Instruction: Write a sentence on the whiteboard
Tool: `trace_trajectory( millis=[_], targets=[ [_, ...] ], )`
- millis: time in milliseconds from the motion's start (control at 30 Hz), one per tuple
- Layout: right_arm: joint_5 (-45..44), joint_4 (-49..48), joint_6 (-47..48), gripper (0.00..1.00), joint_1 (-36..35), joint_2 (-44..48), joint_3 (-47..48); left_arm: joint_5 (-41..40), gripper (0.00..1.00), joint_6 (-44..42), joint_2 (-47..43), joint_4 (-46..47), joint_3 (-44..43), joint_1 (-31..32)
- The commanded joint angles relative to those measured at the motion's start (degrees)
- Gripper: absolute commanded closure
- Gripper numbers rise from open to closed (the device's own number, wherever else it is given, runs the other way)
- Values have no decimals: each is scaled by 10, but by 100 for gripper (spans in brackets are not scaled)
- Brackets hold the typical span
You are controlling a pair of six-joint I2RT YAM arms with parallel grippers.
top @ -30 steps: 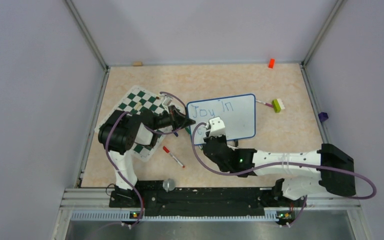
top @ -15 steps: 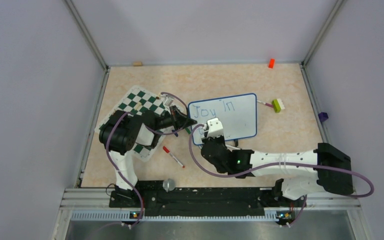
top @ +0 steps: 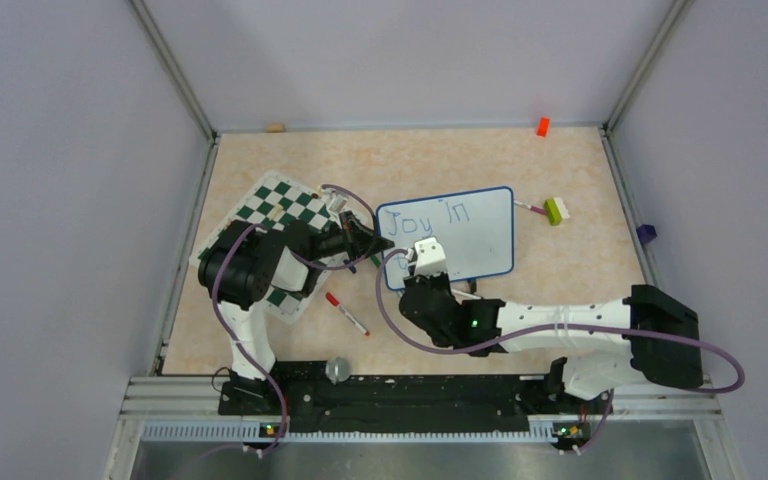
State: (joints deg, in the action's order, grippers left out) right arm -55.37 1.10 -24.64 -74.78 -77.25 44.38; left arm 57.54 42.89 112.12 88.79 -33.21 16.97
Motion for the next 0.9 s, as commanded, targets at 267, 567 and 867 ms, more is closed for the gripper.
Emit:
trace_trajectory(
  millis=[267, 567, 867],
  targets=[
    [-40, -44, 48, 100, -7, 19, 7, 10, 100, -55, 6, 40, 6, 5],
    [14, -112, 98, 100, -8, 40, -24, 10, 100, -59, 6, 40, 5, 5],
    [77, -44, 114, 100, 41, 36, 38, 13, 100, -62, 7, 40, 5, 5]
  ],
)
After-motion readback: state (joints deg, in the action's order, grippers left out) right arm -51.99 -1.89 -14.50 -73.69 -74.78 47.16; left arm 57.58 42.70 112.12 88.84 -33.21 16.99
